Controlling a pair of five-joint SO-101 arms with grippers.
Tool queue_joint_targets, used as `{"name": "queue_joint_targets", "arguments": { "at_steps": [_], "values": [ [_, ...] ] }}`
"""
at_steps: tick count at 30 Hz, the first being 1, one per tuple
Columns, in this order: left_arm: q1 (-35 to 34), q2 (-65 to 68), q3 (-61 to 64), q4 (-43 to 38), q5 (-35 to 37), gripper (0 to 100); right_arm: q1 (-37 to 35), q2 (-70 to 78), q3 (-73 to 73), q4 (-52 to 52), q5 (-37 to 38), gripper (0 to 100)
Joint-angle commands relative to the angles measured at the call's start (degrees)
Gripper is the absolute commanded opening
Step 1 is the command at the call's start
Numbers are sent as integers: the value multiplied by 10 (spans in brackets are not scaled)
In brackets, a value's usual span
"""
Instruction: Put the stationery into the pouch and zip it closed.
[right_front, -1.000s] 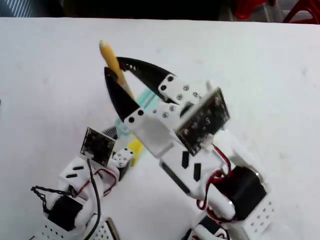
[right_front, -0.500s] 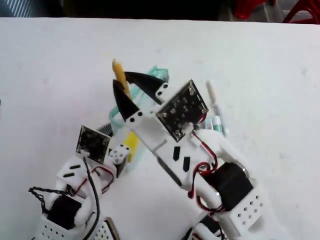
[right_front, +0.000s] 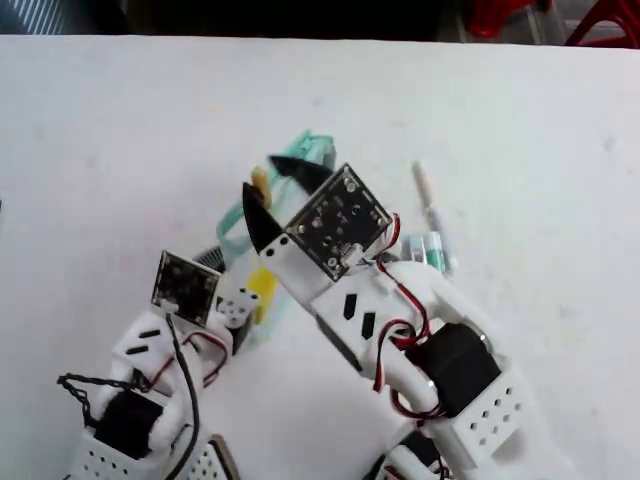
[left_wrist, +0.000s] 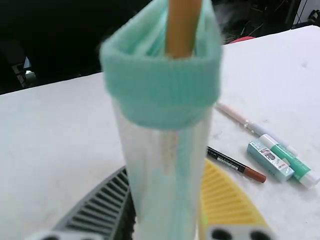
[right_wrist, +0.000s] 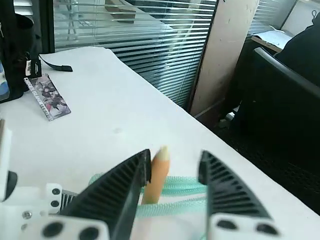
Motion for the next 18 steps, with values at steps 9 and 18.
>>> {"name": "queue_joint_targets", "arguments": {
  "at_steps": [9, 18],
  "values": [
    [-7, -7, -3, -18, 5, 162, 39, -17, -56, 50, -11, 235],
    [-7, -7, -2, -18, 5, 161, 262, -17, 20, 106, -13, 234]
  ]
}}
